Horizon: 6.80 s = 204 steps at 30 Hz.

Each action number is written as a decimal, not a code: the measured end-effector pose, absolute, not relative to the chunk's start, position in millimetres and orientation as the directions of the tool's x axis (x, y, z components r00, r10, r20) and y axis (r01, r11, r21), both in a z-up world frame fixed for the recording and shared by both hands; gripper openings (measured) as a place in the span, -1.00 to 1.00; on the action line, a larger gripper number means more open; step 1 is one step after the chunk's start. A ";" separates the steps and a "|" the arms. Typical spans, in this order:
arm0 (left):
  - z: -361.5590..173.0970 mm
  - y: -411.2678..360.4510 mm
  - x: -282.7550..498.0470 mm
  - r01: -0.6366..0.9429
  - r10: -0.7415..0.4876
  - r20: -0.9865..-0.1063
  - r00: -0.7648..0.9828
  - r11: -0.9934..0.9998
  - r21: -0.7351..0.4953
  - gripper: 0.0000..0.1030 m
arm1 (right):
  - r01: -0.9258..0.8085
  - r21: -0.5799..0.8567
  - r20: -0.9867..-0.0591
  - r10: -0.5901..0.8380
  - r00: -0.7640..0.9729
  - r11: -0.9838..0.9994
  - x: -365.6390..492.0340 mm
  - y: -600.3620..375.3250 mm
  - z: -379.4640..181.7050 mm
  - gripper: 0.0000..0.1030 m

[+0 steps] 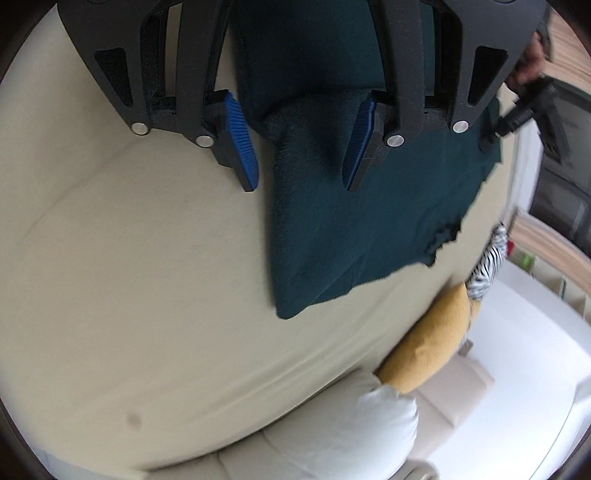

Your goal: Fold small clothes

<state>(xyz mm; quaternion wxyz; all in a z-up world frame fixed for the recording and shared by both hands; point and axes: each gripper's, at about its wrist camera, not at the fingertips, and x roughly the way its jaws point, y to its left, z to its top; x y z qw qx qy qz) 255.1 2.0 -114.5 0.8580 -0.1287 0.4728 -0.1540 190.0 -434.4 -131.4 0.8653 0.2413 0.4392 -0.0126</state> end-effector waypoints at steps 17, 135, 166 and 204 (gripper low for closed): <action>-127.1 6.2 259.6 0.144 -0.392 -0.757 0.522 0.916 -0.374 -0.75 | 0.248 0.451 -0.734 0.198 0.650 0.857 173.9 -441.4 -120.6 -0.78; -137.6 180.9 -79.8 -0.112 -0.669 -0.627 0.399 0.643 -0.758 -0.85 | 0.246 0.552 -0.781 0.390 0.487 0.797 -163.8 -415.7 -134.3 -0.13; -123.2 179.0 -80.6 -0.092 -0.678 -0.610 0.410 0.635 -0.767 -0.87 | 0.204 0.527 -0.784 0.379 0.492 0.825 -163.2 -410.2 -122.0 -0.87; -39.4 175.8 204.7 0.002 -0.618 -0.426 0.661 0.569 -0.822 -0.87 | 0.168 0.572 -0.583 0.253 0.772 0.803 170.9 -418.8 -32.1 -0.87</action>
